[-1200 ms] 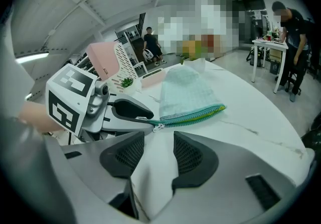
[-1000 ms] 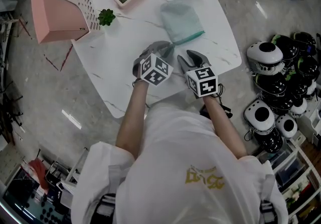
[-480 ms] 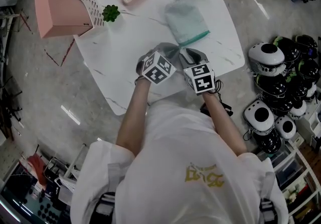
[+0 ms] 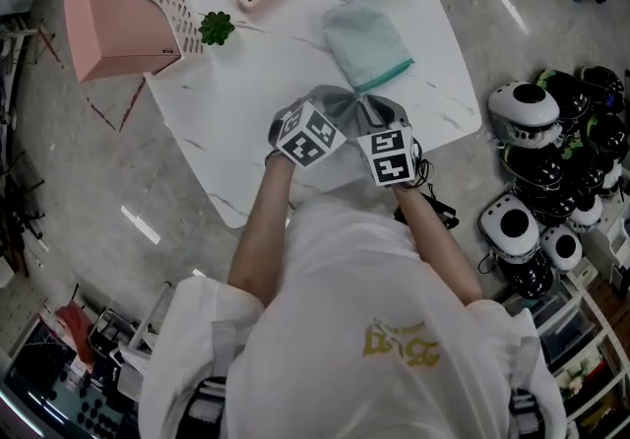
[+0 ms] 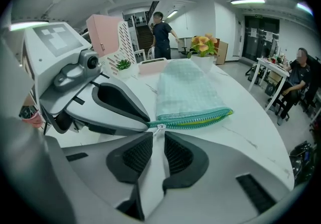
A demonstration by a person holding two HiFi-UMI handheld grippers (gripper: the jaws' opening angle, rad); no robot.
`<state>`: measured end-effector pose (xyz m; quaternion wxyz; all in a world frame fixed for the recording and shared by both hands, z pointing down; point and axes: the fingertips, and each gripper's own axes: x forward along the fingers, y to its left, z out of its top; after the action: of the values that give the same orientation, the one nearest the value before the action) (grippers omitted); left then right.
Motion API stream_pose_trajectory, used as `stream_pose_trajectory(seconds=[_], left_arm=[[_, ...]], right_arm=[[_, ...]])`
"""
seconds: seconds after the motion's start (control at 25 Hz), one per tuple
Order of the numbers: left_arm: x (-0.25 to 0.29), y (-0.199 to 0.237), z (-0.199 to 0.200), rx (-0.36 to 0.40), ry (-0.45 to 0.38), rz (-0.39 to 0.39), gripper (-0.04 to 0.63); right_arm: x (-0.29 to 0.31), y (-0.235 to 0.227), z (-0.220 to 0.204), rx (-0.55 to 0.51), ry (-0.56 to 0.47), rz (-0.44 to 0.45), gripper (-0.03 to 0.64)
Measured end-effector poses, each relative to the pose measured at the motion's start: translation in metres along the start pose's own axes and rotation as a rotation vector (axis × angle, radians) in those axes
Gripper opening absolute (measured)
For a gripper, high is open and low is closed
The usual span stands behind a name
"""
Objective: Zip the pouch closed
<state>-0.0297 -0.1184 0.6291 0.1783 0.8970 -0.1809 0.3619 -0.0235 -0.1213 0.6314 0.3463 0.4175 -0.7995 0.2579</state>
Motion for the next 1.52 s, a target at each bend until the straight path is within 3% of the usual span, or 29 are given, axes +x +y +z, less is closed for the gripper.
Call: stream_pose_trajectory(seconds=[0.12,1.52], left_arm=[[-0.002,0.000,0.005,0.005,0.000,0.000,0.037],[0.003,0.007,-0.001,-0.044,0.029,0.037,0.037]], right_arm=[[-0.004,-0.007,0.009,0.013,-0.023,-0.029,0.044],[0.005,-0.002,0.004,-0.169,0.032,-0.009,0.017]])
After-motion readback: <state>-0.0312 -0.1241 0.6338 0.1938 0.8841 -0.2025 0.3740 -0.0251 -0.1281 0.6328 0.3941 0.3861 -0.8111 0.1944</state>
